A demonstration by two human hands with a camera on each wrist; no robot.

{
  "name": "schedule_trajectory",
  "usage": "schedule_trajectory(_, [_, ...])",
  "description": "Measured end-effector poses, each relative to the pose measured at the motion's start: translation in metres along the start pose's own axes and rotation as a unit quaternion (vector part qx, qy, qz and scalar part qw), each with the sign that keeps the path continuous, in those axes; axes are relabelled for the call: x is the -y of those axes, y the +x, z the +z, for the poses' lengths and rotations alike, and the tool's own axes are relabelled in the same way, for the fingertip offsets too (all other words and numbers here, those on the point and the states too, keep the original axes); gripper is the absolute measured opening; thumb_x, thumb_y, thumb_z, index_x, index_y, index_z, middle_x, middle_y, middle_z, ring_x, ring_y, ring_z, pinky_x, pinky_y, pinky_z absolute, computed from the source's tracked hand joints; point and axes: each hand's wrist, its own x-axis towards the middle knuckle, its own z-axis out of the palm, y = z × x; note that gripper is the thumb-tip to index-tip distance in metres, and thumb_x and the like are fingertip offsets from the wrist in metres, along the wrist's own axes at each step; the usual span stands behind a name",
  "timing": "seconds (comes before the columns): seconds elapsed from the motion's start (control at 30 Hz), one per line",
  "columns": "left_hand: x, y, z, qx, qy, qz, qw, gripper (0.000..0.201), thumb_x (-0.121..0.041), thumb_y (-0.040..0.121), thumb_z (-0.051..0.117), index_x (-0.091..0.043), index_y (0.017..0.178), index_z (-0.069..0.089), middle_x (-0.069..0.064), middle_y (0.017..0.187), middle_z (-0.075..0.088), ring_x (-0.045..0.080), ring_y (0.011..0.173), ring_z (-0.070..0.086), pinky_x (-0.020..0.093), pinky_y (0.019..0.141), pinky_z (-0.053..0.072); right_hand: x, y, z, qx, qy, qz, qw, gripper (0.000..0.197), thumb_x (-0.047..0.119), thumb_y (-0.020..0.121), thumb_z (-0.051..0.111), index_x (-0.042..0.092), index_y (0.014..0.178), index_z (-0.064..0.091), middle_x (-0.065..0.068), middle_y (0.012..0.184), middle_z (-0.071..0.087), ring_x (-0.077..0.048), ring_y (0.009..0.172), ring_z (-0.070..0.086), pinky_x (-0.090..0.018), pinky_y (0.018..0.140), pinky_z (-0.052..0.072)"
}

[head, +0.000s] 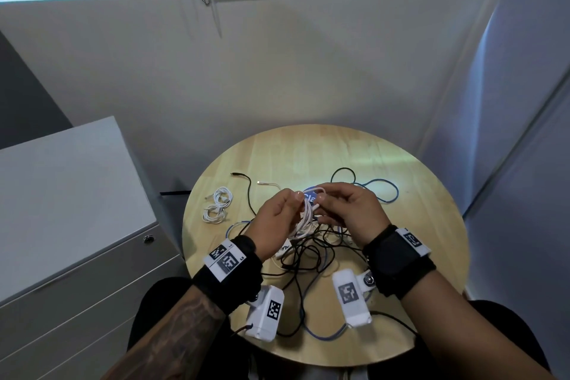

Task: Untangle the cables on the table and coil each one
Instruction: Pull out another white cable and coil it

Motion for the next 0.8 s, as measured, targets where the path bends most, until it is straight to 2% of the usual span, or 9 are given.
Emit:
schedule_trajectory(0.1, [0.000,0.001,-0.001,0.010,-0.026,-0.016,0.999,0.023,-0.027,0.104,0.041,-0.009,0.089,0.045,-0.004,0.064,0.044,0.009,0.055,0.036,0.018,0.050,0.032,-0.002,-0.002,0.006,0.007,0.085,0.049,0.995,0.017,0.002,0.091,0.063,0.012,0.104,0.068,-0.015,0.084,0.073,-0.020,0.068,0.071,-0.028,0.063,0.060])
schedule_trajectory(0.17, [0.001,0.002,0.000,0.008,-0.029,-0.025,0.999,0.029,-0.031,0.104,0.043,-0.002,0.101,0.050,0.006,0.077,0.051,0.015,0.066,0.045,0.024,0.058,0.039,-0.008,-0.003,0.012,0.007,0.119,0.066,0.991,0.017,0.003,0.092,0.062,0.012,0.106,0.069,-0.014,0.089,0.073,-0.022,0.072,0.070,-0.030,0.065,0.059])
schedule_trajectory(0.3, [0.007,0.003,-0.001,-0.046,-0.045,-0.043,0.997,0.031,-0.032,0.103,0.043,-0.005,0.109,0.058,0.001,0.084,0.064,0.010,0.075,0.059,0.025,0.070,0.047,-0.009,-0.005,0.017,0.026,0.021,0.016,0.999,0.020,0.009,0.094,0.062,0.014,0.112,0.070,-0.006,0.090,0.073,-0.018,0.080,0.064,-0.026,0.066,0.052])
schedule_trajectory(0.37, [0.009,0.004,-0.004,-0.062,-0.064,-0.056,0.994,0.029,-0.031,0.104,0.043,-0.007,0.109,0.059,-0.007,0.076,0.065,0.006,0.069,0.060,0.022,0.066,0.047,-0.009,-0.009,0.016,0.087,-0.019,-0.013,0.996,0.041,-0.001,0.087,0.068,0.014,0.125,0.061,-0.001,0.094,0.072,-0.010,0.081,0.064,-0.024,0.071,0.052])
schedule_trajectory(0.43, [0.008,0.003,-0.003,-0.063,-0.071,-0.065,0.993,0.028,-0.030,0.104,0.043,-0.007,0.107,0.058,-0.012,0.065,0.062,0.007,0.063,0.057,0.020,0.059,0.046,-0.014,-0.011,0.017,0.127,-0.066,-0.036,0.989,0.068,-0.007,0.078,0.074,0.018,0.137,0.050,-0.002,0.102,0.068,-0.010,0.089,0.064,-0.030,0.082,0.055])
schedule_trajectory(0.5, [0.007,0.001,0.000,-0.049,-0.082,-0.075,0.993,0.027,-0.031,0.104,0.044,-0.008,0.108,0.058,-0.004,0.080,0.070,0.015,0.076,0.065,0.026,0.068,0.052,-0.017,-0.011,0.020,0.109,-0.122,-0.057,0.985,0.075,0.004,0.075,0.079,0.025,0.140,0.048,-0.004,0.107,0.067,-0.013,0.095,0.066,-0.033,0.088,0.056])
schedule_trajectory(0.57, [0.004,0.000,0.004,-0.047,-0.102,-0.085,0.990,0.032,-0.035,0.103,0.045,-0.007,0.112,0.057,0.006,0.099,0.072,0.021,0.087,0.066,0.034,0.075,0.052,-0.017,-0.009,0.022,0.068,-0.139,-0.073,0.985,0.066,0.012,0.076,0.081,0.027,0.133,0.054,0.000,0.108,0.069,-0.012,0.099,0.068,-0.030,0.090,0.055])
schedule_trajectory(0.67, [-0.004,0.000,0.007,-0.030,-0.157,-0.087,0.983,0.045,-0.044,0.096,0.043,-0.002,0.109,0.054,0.014,0.095,0.058,0.017,0.074,0.047,0.026,0.059,0.036,-0.016,-0.009,0.024,0.025,-0.093,-0.082,0.992,0.045,0.012,0.083,0.076,0.021,0.124,0.061,0.003,0.110,0.071,-0.008,0.100,0.068,-0.027,0.092,0.054])
schedule_trajectory(0.8, [-0.011,-0.001,0.008,0.000,-0.239,-0.076,0.968,0.024,-0.021,0.080,0.045,-0.007,0.100,0.048,0.012,0.087,0.045,0.012,0.062,0.037,0.027,0.056,0.026,-0.019,-0.006,0.025,-0.002,-0.037,-0.070,0.997,0.032,0.013,0.089,0.070,0.007,0.120,0.065,0.000,0.102,0.075,-0.012,0.094,0.071,-0.031,0.090,0.056])
